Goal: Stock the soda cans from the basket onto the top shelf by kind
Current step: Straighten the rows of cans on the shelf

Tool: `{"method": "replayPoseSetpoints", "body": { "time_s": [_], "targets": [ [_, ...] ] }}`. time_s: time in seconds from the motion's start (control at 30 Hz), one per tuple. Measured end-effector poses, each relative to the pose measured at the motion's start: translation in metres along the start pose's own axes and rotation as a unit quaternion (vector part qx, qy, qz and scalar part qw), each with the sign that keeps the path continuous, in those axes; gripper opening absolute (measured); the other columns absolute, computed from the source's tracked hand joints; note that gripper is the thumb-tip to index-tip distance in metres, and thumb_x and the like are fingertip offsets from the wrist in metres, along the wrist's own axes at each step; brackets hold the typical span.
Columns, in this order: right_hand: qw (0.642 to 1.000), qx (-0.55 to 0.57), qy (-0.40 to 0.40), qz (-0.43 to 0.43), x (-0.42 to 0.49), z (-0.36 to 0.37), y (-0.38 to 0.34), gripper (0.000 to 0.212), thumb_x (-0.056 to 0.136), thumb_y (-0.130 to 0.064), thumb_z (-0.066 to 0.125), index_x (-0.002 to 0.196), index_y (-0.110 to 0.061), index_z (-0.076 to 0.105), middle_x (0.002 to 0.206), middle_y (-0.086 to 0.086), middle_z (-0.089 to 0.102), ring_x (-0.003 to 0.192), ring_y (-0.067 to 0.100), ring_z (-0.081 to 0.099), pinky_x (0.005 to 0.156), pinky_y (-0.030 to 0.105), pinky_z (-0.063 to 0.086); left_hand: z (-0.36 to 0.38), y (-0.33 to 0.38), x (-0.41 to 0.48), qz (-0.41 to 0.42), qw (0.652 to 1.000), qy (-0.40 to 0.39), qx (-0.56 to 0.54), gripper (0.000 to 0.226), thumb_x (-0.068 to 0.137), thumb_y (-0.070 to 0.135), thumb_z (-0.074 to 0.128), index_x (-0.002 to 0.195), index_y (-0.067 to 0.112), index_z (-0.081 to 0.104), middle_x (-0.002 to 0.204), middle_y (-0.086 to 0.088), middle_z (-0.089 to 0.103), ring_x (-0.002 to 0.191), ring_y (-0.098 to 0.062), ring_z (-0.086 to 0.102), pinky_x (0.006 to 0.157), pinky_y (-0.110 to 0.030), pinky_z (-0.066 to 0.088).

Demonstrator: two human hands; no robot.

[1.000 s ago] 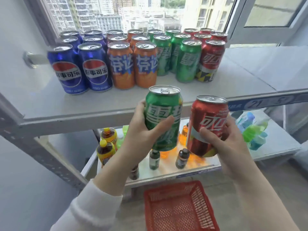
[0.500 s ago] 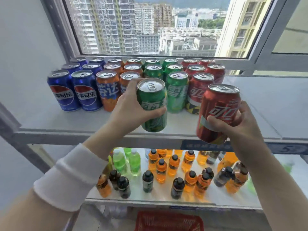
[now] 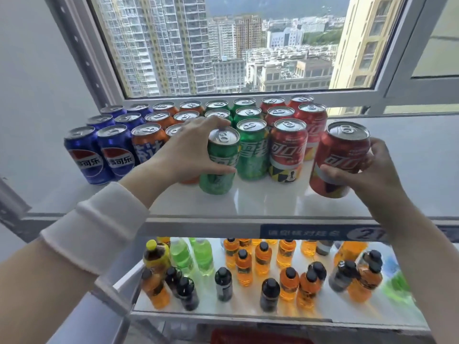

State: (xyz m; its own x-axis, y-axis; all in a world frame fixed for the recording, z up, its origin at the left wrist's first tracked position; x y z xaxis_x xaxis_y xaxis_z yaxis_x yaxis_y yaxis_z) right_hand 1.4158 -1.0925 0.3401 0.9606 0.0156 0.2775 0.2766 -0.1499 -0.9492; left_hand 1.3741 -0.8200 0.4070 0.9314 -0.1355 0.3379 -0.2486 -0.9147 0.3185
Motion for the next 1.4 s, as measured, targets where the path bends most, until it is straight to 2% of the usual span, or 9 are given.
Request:
{"method": "replayPoseSetpoints", "body": {
  "time_s": [0.13, 0.33, 0.5, 0.67, 1.0, 1.1, 1.2, 1.3, 1.4],
  "targets": [
    [0.999, -0.019, 0.026, 0.014, 0.013, -0.006, 0.012, 0.068, 0.063, -0.008, 0.082, 0.114, -0.022, 0.041, 0.106, 0.0, 0.059, 0.091, 0.006, 0.057, 0.075, 0.026, 0.046, 0.005, -0.006, 0.01, 0.003, 0.999, -0.014, 0.051, 0.078, 0.061, 0.047, 0.08, 0.125, 0.024, 0.044, 0.127, 0.001, 0.052, 0.118, -0.016, 0.043, 0.09, -0.024, 0.029],
    [0.999, -0.013, 0.03, 0.025, 0.031, -0.003, 0.024, 0.069, 0.063, -0.008, 0.082, 0.117, -0.018, 0.041, 0.113, 0.007, 0.058, 0.098, 0.016, 0.057, 0.078, 0.027, 0.046, 0.009, -0.015, 0.026, -0.008, 0.988, -0.016, 0.153, 0.081, 0.055, 0.062, 0.074, 0.119, 0.02, 0.046, 0.11, -0.002, 0.058, 0.108, -0.023, 0.045, 0.093, -0.039, 0.034],
    [1.0, -0.015, 0.01, 0.016, 0.045, 0.002, 0.025, 0.067, 0.062, -0.006, 0.083, 0.113, -0.019, 0.041, 0.122, 0.007, 0.055, 0.108, 0.019, 0.056, 0.08, 0.027, 0.048, 0.006, -0.018, 0.034, -0.021, 0.985, -0.027, 0.167, 0.079, 0.058, 0.058, 0.076, 0.119, 0.019, 0.045, 0.091, 0.004, 0.044, 0.107, -0.027, 0.046, 0.093, -0.042, 0.032],
    [0.999, -0.031, -0.003, 0.01, 0.051, 0.005, 0.026, 0.07, 0.06, -0.009, 0.084, 0.116, -0.017, 0.043, 0.117, 0.004, 0.055, 0.11, 0.02, 0.052, 0.084, 0.032, 0.048, 0.009, -0.024, 0.042, -0.03, 0.982, -0.037, 0.183, 0.081, 0.057, 0.058, 0.076, 0.122, 0.02, 0.046, 0.12, -0.009, 0.043, 0.116, -0.027, 0.041, 0.1, -0.042, 0.032],
    [0.998, -0.032, -0.043, 0.012, 0.057, 0.013, 0.025, 0.068, 0.062, -0.012, 0.083, 0.116, -0.018, 0.042, 0.111, -0.004, 0.055, 0.102, 0.009, 0.052, 0.077, 0.021, 0.046, 0.01, -0.016, 0.042, -0.046, 0.979, -0.061, 0.187, 0.106, 0.055, 0.072, 0.061, 0.141, 0.017, 0.03, 0.131, -0.014, 0.036, 0.128, -0.03, 0.029, 0.108, -0.046, 0.025],
    [0.998, -0.037, -0.052, 0.012, 0.057, 0.013, 0.025, 0.07, 0.064, -0.015, 0.083, 0.12, -0.019, 0.041, 0.107, -0.009, 0.053, 0.096, -0.003, 0.05, 0.071, 0.015, 0.043, 0.0, 0.033, 0.041, 0.03, 0.992, 0.0, 0.125, 0.096, 0.059, 0.071, 0.054, 0.138, 0.02, 0.035, 0.135, -0.009, 0.039, 0.13, -0.024, 0.03, 0.109, -0.04, 0.024],
    [0.995, -0.065, -0.075, 0.006, 0.057, 0.013, 0.022, 0.08, 0.065, -0.016, 0.082, 0.13, -0.02, 0.036, 0.113, -0.009, 0.05, 0.096, -0.002, 0.049, 0.07, 0.012, 0.043, 0.019, 0.079, 0.049, 0.093, 0.991, -0.008, 0.096, 0.083, 0.07, 0.061, 0.062, 0.138, 0.022, 0.035, 0.139, -0.007, 0.039, 0.131, -0.022, 0.032, 0.108, -0.037, 0.026],
    [0.991, -0.096, -0.092, -0.018, 0.06, 0.006, 0.009, 0.097, 0.068, -0.021, 0.08, 0.144, -0.026, 0.02, 0.121, -0.007, 0.042, 0.109, 0.008, 0.046, 0.082, 0.02, 0.043, 0.05, 0.096, 0.065, 0.095, 0.986, -0.04, 0.13, 0.084, 0.072, 0.06, 0.062, 0.14, 0.02, 0.031, 0.141, -0.009, 0.037, 0.131, -0.025, 0.034, 0.107, -0.039, 0.028],
    [0.985, -0.131, -0.105, -0.045, 0.062, -0.001, -0.005, 0.092, 0.071, -0.026, 0.077, 0.145, -0.031, 0.023, 0.124, -0.008, 0.04, 0.112, 0.01, 0.044, 0.086, 0.026, 0.04, 0.065, 0.093, 0.076, 0.069, 0.988, -0.056, 0.127, 0.084, 0.073, 0.057, 0.065, 0.139, 0.017, 0.033, 0.137, -0.012, 0.039, 0.125, -0.028, 0.042, 0.103, -0.04, 0.033]
  ]
}}
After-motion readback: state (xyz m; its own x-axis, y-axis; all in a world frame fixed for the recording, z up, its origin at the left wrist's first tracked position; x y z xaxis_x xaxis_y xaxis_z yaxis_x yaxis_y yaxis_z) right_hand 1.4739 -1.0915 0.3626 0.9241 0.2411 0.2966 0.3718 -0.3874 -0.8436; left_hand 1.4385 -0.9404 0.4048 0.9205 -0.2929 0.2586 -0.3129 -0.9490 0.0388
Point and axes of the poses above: each hand's wrist, its own x-axis towards the middle knuckle, its own z-axis out of the palm, y = z × x, the point moved 10 cm from there along x, towards the middle knuckle
